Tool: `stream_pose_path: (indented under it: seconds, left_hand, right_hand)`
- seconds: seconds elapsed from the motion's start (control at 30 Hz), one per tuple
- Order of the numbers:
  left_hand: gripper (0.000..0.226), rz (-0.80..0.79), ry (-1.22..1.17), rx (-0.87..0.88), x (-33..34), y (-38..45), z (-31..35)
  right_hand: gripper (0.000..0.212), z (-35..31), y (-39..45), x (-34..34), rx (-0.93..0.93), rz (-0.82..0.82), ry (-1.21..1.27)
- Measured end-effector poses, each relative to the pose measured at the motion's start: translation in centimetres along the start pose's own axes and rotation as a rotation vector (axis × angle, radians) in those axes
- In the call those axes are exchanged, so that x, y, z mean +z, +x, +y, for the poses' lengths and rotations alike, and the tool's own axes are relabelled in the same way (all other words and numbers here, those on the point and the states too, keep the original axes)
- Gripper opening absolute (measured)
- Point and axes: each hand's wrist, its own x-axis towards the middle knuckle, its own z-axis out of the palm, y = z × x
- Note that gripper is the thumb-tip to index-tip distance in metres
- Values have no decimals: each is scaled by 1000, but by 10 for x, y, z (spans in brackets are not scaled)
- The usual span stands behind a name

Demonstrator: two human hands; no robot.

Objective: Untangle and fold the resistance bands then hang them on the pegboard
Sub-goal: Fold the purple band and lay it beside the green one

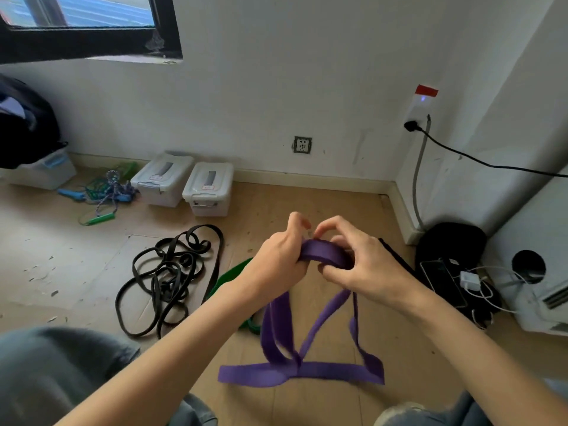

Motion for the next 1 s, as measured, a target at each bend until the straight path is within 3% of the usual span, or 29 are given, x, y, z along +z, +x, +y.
stream_pose_path:
  seconds: [0.1,0.17,0.3,0.43,0.5,0.63,0.7,0.8,0.9,1.0]
  left_hand:
    - [18,-76,-180,-126,16,-12,-18]
    - [25,-115,-260,-183,23,-19,-27]
    - [21,-12,-364,-265,12,-12,-35]
    - [25,-42,-134,-51,0,2,-16]
    - [34,-65,-56,16,2,8,-6]
    - [26,-67,-28,73,7,11,-10]
    - [17,-130,-53,18,14,2,-24]
    - [21,-273,-111,-198,24,-14,-52]
    - [30,-308,-124,-281,25,-21,-68]
    - [24,-330,-42,-350,22,-22,-76]
  right_hand:
    - [27,1,2,-10,-98,155,185]
    - [26,4,1,-14,-93,171,333]
    - [37,21,-4,-18,29,140,227]
    - [59,19,-3,-6,72,27,153]
    - [53,13,-2,2,0,52,77]
    - [26,10,-1,-2,-68,159,141]
    - [19,18,-1,-9,-30,257,267]
    - [19,34,-3,-15,59,418,422]
    - [22,46,-3,-15,147,558,537]
    - [21,55,-5,-13,229,634,637]
